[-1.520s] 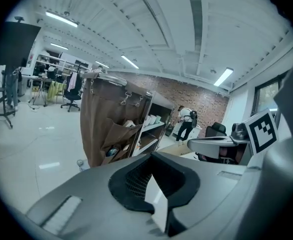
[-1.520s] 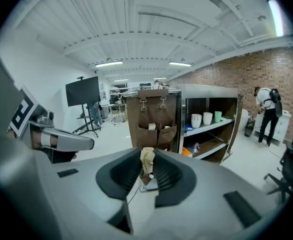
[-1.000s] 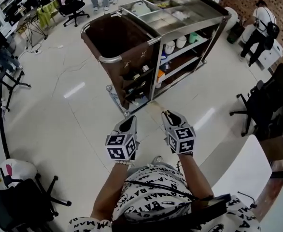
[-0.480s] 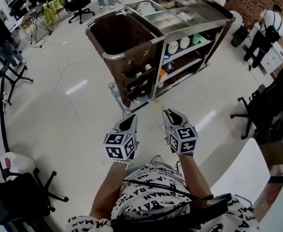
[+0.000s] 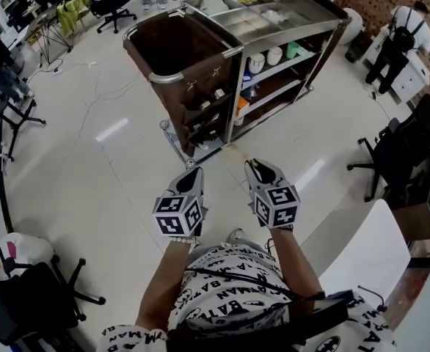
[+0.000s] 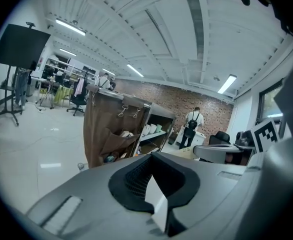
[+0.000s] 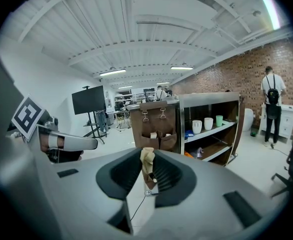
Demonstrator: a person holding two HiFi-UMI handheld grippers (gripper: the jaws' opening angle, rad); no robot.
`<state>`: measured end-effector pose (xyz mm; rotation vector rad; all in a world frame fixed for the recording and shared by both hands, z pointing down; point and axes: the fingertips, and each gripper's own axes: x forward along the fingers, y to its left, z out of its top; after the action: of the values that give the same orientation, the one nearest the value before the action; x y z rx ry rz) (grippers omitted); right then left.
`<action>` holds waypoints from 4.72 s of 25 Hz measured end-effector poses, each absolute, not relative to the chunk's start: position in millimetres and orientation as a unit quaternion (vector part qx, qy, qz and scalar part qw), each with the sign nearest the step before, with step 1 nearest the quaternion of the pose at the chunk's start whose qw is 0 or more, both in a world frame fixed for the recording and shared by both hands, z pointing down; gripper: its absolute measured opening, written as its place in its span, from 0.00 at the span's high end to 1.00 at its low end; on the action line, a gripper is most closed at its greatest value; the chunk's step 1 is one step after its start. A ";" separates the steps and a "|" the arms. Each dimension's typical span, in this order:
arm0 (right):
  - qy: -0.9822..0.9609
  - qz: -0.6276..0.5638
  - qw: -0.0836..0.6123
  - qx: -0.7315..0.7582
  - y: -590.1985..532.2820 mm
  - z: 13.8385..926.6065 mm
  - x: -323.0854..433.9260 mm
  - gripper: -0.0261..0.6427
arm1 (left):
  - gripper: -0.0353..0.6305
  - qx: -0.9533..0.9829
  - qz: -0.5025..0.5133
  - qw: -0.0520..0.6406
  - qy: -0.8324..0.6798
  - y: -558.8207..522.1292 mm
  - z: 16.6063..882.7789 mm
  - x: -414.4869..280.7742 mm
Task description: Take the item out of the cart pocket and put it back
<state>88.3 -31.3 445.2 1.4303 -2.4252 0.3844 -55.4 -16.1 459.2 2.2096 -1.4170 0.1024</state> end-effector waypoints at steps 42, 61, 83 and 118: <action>-0.819 0.117 0.142 0.543 -38.2 438.1 34.3 0.84 | 0.94 0.840 0.050 0.253 -0.478 -10.0 466.7 -108.7; -0.812 0.148 0.135 0.549 -179.6 472.2 68.8 0.84 | 0.94 0.850 0.116 0.240 -0.456 -122.4 489.9 -54.6; -0.826 0.218 0.200 0.480 -309.8 606.4 59.7 0.84 | 0.94 0.829 0.167 0.269 -0.461 -216.3 554.6 -6.3; -0.805 0.267 0.291 0.442 -373.0 743.8 26.9 0.84 | 0.94 0.765 0.183 0.329 -0.523 -236.1 647.7 -23.3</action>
<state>26.9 -373.0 743.8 1.1780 -2.1471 0.7116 -23.3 -236.1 647.7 2.0013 -1.3682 0.4796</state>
